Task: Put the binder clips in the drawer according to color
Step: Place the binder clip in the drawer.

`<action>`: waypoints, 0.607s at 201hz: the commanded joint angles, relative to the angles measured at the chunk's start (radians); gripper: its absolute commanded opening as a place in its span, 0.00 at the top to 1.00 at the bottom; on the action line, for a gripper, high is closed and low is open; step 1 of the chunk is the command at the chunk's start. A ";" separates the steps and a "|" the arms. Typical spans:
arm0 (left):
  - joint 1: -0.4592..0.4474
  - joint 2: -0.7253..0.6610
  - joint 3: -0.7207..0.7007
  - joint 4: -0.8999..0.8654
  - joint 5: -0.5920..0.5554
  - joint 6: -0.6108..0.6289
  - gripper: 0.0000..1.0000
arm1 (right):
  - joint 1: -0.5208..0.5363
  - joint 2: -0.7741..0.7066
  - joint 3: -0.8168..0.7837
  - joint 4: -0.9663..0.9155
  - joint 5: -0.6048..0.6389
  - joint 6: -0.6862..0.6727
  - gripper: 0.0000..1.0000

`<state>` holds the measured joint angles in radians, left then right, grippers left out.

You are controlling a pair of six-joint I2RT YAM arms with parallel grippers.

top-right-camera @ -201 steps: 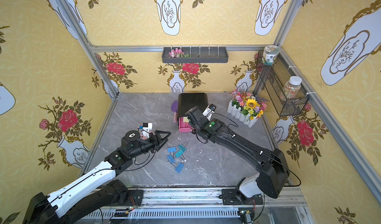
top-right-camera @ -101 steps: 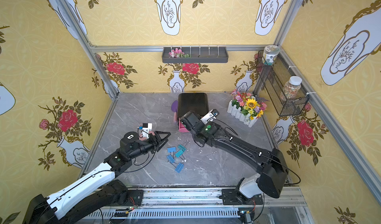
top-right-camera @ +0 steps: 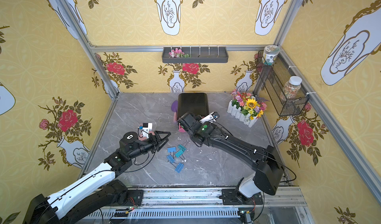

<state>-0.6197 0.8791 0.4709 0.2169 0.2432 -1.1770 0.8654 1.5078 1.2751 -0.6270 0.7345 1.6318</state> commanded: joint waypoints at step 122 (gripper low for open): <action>0.021 -0.011 -0.017 0.030 0.031 0.004 0.30 | -0.012 0.056 0.040 0.024 0.042 0.080 0.50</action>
<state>-0.6006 0.8711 0.4633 0.2165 0.2619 -1.1778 0.8566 1.5578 1.3079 -0.6193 0.7521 1.6882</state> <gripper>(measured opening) 0.698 0.514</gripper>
